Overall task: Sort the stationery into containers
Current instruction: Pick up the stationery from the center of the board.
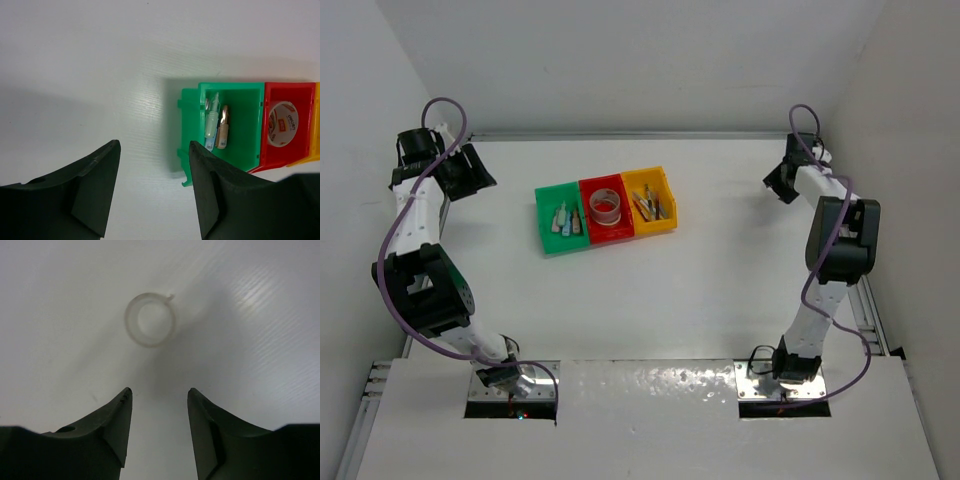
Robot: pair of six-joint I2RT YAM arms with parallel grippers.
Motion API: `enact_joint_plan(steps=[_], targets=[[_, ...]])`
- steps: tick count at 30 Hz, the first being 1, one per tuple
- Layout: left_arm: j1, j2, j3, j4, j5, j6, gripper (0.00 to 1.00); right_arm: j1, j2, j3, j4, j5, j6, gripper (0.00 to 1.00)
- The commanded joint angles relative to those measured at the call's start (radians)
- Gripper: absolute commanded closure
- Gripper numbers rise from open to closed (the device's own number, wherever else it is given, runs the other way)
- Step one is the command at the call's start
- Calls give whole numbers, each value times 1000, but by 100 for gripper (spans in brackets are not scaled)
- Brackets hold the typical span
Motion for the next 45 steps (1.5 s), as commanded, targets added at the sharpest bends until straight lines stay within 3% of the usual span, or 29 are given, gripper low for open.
enact_joint_plan(steps=[1, 7, 30, 33, 37, 38, 40, 45], targets=[[19, -41, -2, 26, 7, -2, 45, -8, 5, 61, 25, 72, 75, 53], [34, -43, 3, 22, 7, -1, 45, -31, 59, 85, 33, 159, 93, 57], [52, -46, -5, 26, -4, 1, 45, -63, 249, 236, -19, 102, 158, 62], [52, -47, -5, 28, -3, 1, 45, -68, 268, 274, -64, 103, 158, 66], [57, -52, -5, 28, -4, -1, 45, -77, 256, 240, -66, 108, 179, 80], [57, -53, -5, 29, -3, -1, 45, -76, 248, 219, -61, 106, 178, 91], [59, -56, -8, 29, -1, -1, 45, -76, 239, 214, -56, 102, 167, 98], [63, -58, -9, 34, 4, -5, 45, -62, 182, 184, -33, 142, 110, 100]])
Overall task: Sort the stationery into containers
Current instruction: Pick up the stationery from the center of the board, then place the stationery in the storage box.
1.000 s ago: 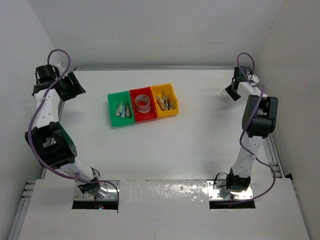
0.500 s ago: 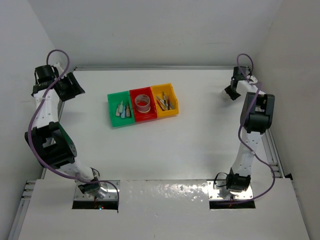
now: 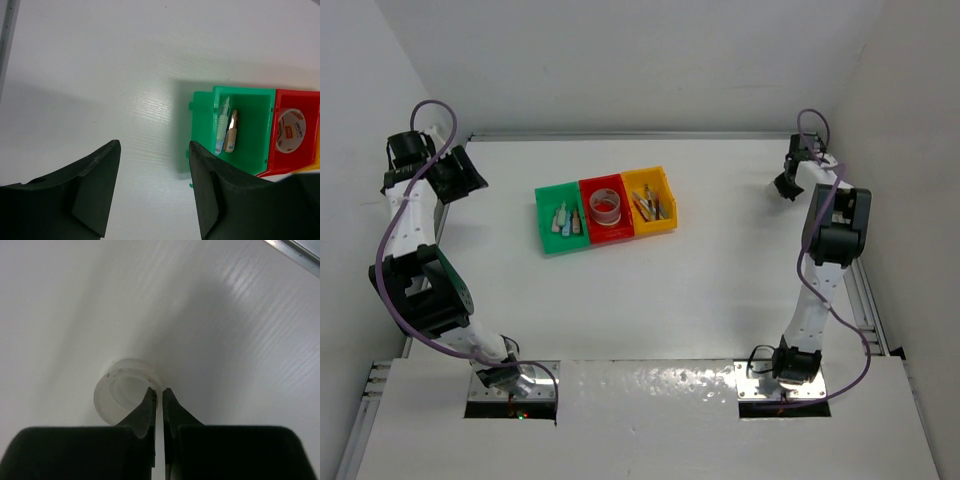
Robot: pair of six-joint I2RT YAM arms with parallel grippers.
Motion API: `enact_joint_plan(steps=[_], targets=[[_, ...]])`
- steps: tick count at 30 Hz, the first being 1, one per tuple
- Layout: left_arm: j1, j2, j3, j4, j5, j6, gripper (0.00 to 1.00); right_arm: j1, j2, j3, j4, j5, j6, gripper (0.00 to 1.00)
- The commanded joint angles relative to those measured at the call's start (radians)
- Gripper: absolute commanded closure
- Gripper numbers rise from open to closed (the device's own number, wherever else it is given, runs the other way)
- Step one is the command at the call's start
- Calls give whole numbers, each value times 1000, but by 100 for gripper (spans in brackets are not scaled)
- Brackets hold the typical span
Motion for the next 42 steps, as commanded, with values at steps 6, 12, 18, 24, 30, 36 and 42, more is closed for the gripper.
enact_joint_plan(steps=[6, 12, 18, 24, 30, 36, 42], targets=[[12, -58, -9, 35, 15, -7, 45, 72, -264, -182, 150, 122, -122, 100], [6, -58, -6, 36, 23, -10, 45, 172, -468, -372, 336, 140, -158, 100], [1, -53, 0, 42, 32, -14, 45, 435, -507, -316, 438, -51, -402, 100], [-7, -58, -6, 44, 41, -14, 45, 684, -245, 110, 171, -208, -659, 100], [-14, -60, -7, 45, 44, -20, 45, 795, -58, 321, 149, -309, -701, 100], [-19, -61, -10, 44, 49, -20, 45, 848, 37, 323, 154, -308, -724, 100], [-17, -60, -9, 42, 53, -23, 45, 864, 1, 229, 206, -303, -682, 100]])
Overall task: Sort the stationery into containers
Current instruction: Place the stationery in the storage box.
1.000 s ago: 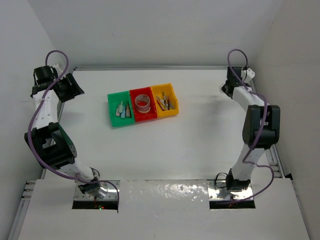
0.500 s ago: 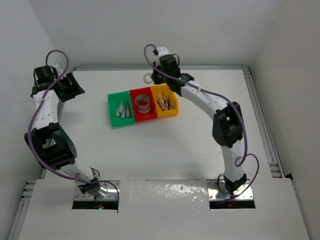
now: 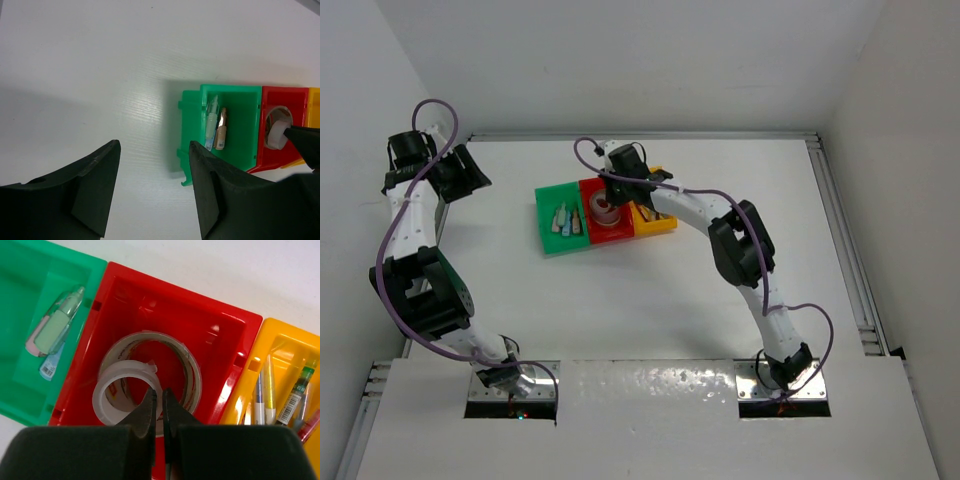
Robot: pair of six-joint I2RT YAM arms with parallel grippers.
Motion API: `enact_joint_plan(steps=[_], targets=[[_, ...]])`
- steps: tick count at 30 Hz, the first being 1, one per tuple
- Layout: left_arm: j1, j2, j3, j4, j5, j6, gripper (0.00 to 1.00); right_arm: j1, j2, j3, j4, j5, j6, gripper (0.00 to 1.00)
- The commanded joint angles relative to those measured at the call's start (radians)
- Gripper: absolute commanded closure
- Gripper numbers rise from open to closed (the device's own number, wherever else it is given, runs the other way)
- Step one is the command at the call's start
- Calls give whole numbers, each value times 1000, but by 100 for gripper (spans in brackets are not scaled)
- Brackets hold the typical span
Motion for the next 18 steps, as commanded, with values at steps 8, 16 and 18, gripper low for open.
enact_joint_plan(steps=[8, 16, 18], targets=[[-8, -42, 9, 34, 17, -13, 45, 23, -86, -55, 59, 66, -74, 93], [-8, -42, 10, 33, 15, -11, 45, 31, -125, 19, 59, 37, -95, 56], [-6, -43, 12, 33, 14, -11, 45, 26, -157, 37, 62, 31, -91, 53]])
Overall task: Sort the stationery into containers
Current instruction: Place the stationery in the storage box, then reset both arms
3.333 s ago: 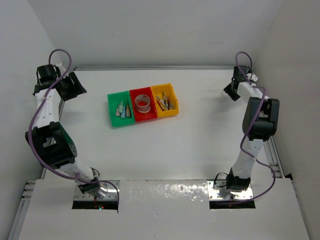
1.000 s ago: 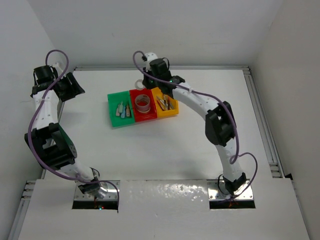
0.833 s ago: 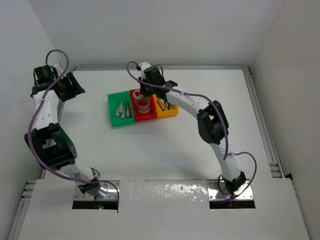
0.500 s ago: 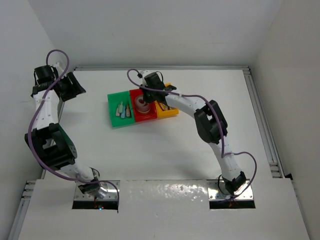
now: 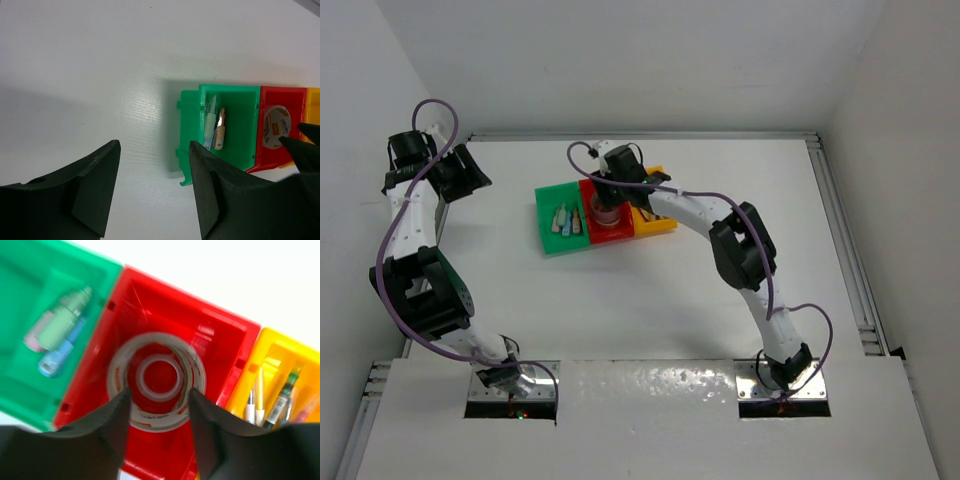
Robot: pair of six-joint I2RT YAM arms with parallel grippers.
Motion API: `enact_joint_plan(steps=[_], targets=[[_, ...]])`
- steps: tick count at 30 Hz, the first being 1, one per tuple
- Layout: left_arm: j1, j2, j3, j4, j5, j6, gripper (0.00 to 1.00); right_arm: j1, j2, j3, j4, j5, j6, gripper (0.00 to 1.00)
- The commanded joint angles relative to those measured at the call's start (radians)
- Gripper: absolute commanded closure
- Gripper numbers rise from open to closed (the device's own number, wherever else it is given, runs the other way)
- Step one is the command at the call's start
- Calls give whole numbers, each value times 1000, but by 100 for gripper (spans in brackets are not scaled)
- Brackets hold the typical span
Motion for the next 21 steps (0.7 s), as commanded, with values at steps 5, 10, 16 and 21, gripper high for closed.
enact_joint_plan(steps=[5, 10, 16, 21], targets=[[-4, -48, 13, 31, 4, 2, 45, -90, -276, 43, 54, -62, 95, 27], [-1, -52, 13, 30, 1, 8, 45, -274, -453, -131, -116, -90, 168, 1], [-4, -40, 13, 31, 12, -1, 45, -537, -653, -509, -227, 5, 272, 1], [-30, -23, 15, 37, 13, -4, 45, -667, -828, -792, -122, 233, 363, 1]])
